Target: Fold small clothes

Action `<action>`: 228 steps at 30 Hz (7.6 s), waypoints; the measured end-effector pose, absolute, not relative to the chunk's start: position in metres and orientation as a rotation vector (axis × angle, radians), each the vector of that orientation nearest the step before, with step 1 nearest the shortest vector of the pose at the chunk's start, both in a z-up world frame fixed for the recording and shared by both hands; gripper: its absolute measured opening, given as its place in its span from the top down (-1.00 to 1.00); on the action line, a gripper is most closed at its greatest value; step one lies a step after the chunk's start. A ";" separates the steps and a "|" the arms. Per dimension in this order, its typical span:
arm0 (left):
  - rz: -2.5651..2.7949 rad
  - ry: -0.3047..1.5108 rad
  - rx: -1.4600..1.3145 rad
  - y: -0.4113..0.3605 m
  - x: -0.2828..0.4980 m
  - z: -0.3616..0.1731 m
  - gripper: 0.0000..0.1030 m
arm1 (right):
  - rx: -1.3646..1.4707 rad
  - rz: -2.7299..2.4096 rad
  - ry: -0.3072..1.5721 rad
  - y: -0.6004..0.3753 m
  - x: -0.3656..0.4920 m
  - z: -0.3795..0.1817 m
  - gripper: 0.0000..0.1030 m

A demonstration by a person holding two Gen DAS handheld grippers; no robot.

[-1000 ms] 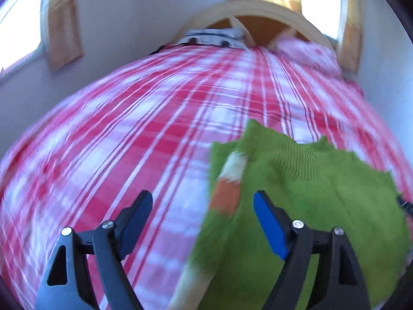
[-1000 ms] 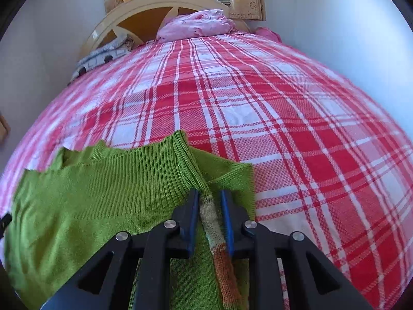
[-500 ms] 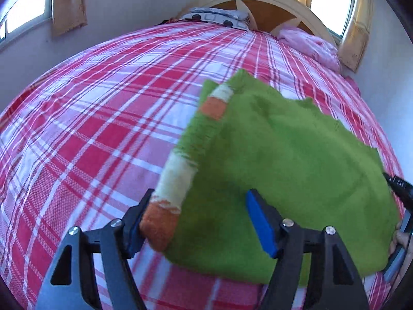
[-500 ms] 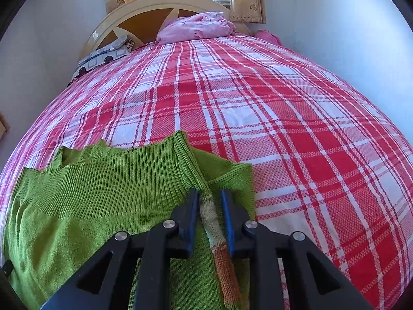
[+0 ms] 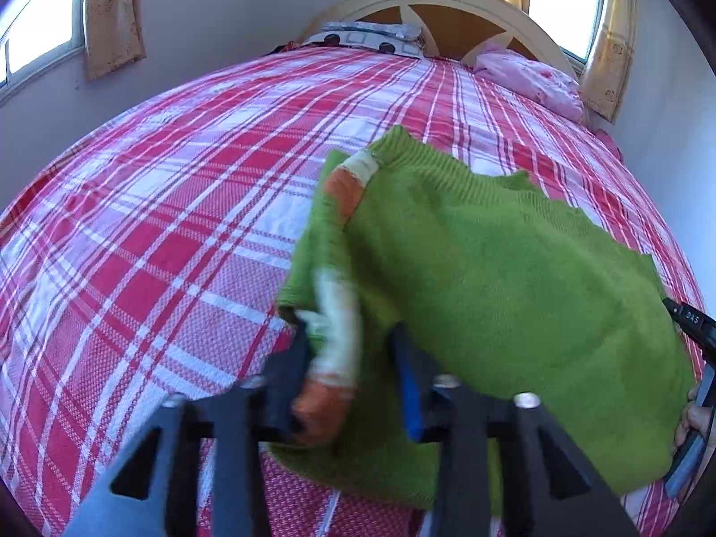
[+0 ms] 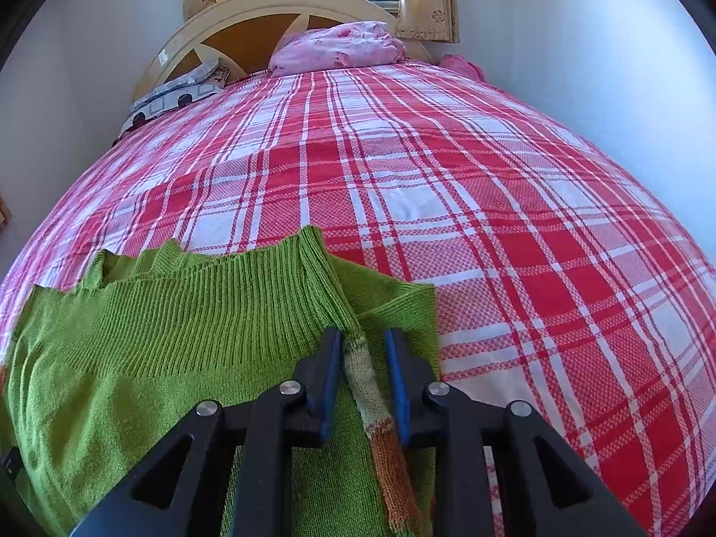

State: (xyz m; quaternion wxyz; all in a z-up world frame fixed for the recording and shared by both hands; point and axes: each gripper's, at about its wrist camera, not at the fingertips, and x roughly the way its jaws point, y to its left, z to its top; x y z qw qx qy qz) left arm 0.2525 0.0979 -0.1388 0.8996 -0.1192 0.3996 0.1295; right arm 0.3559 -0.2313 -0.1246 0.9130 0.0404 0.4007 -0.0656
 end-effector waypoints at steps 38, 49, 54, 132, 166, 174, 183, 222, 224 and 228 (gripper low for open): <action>0.219 0.698 -0.580 0.137 0.215 -0.153 0.39 | -0.278 0.621 1.005 0.131 0.387 -0.114 -0.37; 0.194 0.683 -0.609 0.137 0.213 -0.154 0.38 | -0.540 0.593 0.970 0.165 0.369 -0.136 -0.36; 0.176 0.688 -0.569 0.136 0.217 -0.153 0.58 | -0.499 0.558 0.964 0.153 0.376 -0.131 0.28; -0.203 0.632 0.044 -0.066 0.218 -0.096 0.74 | 0.024 0.362 0.927 -0.150 0.364 -0.097 0.78; -0.077 0.641 -0.031 0.000 0.216 -0.104 0.10 | 0.417 0.530 0.991 -0.163 0.381 -0.125 0.29; -0.122 0.623 -0.013 -0.015 0.216 -0.093 0.10 | 0.313 0.525 0.908 -0.167 0.366 -0.101 0.73; -0.163 0.584 -0.021 -0.028 0.219 -0.070 0.10 | 0.188 0.508 0.892 -0.207 0.356 -0.066 0.76; -0.084 0.735 0.094 -0.059 0.226 -0.102 -0.20 | 0.048 0.220 0.939 -0.260 0.213 -0.112 0.46; -0.084 0.736 0.101 -0.060 0.223 -0.101 -0.20 | 0.035 0.197 0.942 -0.258 0.211 -0.113 0.51; -0.090 0.743 0.106 -0.058 0.217 -0.099 -0.20 | 0.019 0.178 0.977 -0.258 0.206 -0.114 0.56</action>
